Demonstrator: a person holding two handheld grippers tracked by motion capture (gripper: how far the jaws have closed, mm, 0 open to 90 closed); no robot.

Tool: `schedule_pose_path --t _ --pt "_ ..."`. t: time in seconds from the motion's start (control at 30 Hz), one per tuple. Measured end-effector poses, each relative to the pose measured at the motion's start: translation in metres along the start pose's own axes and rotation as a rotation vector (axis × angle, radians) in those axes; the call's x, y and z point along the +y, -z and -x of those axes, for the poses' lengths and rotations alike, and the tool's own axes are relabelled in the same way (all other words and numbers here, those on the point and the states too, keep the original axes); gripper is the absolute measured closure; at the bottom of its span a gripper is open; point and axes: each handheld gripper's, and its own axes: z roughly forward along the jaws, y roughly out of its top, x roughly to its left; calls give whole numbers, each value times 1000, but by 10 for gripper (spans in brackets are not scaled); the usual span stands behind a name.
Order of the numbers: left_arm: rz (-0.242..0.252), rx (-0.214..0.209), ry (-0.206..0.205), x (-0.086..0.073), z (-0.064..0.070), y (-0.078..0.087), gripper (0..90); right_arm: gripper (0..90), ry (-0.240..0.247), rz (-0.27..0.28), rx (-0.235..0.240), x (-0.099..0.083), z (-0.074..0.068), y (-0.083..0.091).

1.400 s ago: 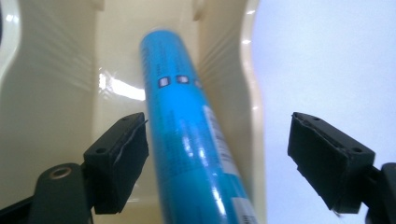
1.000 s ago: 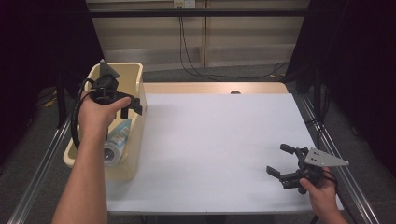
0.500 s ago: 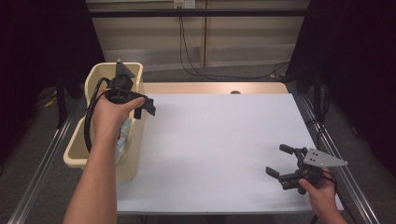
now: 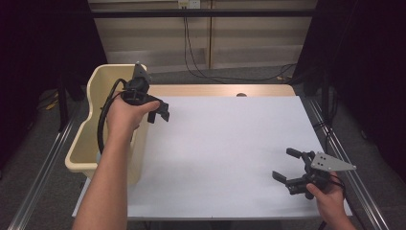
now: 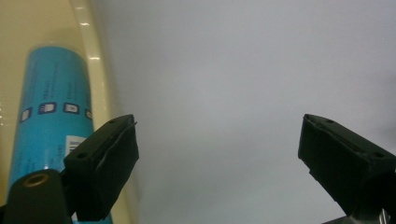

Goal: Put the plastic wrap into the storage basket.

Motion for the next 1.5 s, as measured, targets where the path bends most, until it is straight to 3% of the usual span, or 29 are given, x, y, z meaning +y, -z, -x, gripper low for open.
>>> schedule_pose_path --t 0.43,0.9,1.5 --pt "-39 3 -64 1 22 -21 114 2 2 -2 3 0 -1 -1" --pt "-46 -48 -127 -8 42 -45 113 2 4 -2 7 0 -1 -1" --pt "-56 -89 -185 -28 50 -74 114 2 12 -9 5 -1 -1 -1"
